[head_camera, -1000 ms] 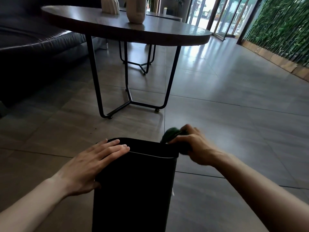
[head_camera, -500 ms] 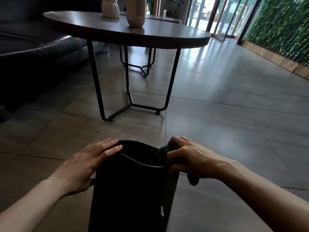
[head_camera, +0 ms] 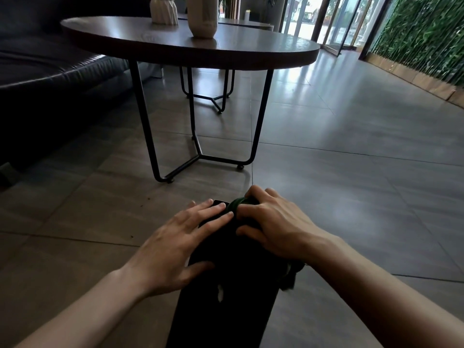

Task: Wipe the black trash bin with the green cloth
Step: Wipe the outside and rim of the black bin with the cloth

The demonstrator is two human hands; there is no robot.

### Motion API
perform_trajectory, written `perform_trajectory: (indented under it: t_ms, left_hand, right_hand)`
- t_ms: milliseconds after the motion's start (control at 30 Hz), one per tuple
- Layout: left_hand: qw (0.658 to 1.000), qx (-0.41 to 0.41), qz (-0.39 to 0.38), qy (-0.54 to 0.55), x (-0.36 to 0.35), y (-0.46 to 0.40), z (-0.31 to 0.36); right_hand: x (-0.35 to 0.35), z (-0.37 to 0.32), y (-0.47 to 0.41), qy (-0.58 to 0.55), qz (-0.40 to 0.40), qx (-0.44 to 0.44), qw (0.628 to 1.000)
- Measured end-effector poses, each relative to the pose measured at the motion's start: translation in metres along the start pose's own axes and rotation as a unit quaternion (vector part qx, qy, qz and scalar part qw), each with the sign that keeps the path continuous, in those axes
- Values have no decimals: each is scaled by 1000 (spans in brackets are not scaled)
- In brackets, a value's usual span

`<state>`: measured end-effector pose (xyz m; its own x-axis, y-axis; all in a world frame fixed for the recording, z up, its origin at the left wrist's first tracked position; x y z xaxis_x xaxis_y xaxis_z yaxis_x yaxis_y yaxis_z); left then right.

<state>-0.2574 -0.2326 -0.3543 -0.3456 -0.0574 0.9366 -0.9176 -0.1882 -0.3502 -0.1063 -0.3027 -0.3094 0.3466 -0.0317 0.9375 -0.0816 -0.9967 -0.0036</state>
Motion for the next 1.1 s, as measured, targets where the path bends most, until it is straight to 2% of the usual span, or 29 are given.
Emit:
perform_trajectory:
  t_ms: [167, 267, 333, 433, 500, 567, 633, 700, 800, 933, 1000, 1033, 1100]
  left_hand:
    - [999, 7, -20, 40, -6, -1, -8]
    - [998, 14, -9, 56, -6, -2, -10]
    - [998, 21, 0, 55, -8, -2, -11]
    - [997, 46, 9, 62, -11, -2, -17]
    - [996, 64, 10, 63, -13, -2, -26]
    - [994, 80, 5, 79, -14, -1, -31]
    - [992, 68, -1, 103, -13, -1, -29]
    - [994, 55, -7, 95, -11, -2, -27]
    - [994, 70, -21, 83, -9, 1, -34]
    - [993, 73, -32, 85, -6, 5, -31]
    - [993, 70, -27, 90, -5, 4, -27]
    - [993, 74, -24, 93, -5, 4, -27]
    - [992, 83, -16, 96, -4, 3, -27]
  right_hand:
    - [-4, 0, -6, 1, 17, 30, 999]
    - [-3, 4, -7, -9, 56, 46, 997]
    - [3, 6, 0, -49, 133, 55, 988]
    - [14, 3, 19, -160, 290, 73, 941]
    - [3, -9, 27, -187, 331, 91, 920]
    - [-28, -22, 30, -174, 296, 91, 935]
    - [-71, -31, 37, -82, 246, 78, 963]
    - [-110, -36, 50, 15, 207, 98, 973]
    - [-153, -40, 77, 94, 174, 187, 962]
    - [-189, -40, 106, 222, 87, 316, 918]
    - [-169, -34, 100, 196, 109, 327, 918]
    - [-151, -30, 91, 148, 137, 303, 931]
    - [-111, -14, 68, 33, 202, 198, 959]
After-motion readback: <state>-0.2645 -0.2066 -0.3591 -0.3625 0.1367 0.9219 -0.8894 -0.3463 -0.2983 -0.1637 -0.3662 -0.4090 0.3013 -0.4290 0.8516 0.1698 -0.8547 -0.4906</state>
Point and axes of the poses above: each hand's wrist, its own y-axis away from the middle knuckle, its own x-axis out of the back of the hand, z = x × y, the point moved 7 cm from there along -y, towards the middle knuckle, and after that the axes turned 13 degrees about -y, right-handed, at the moved point
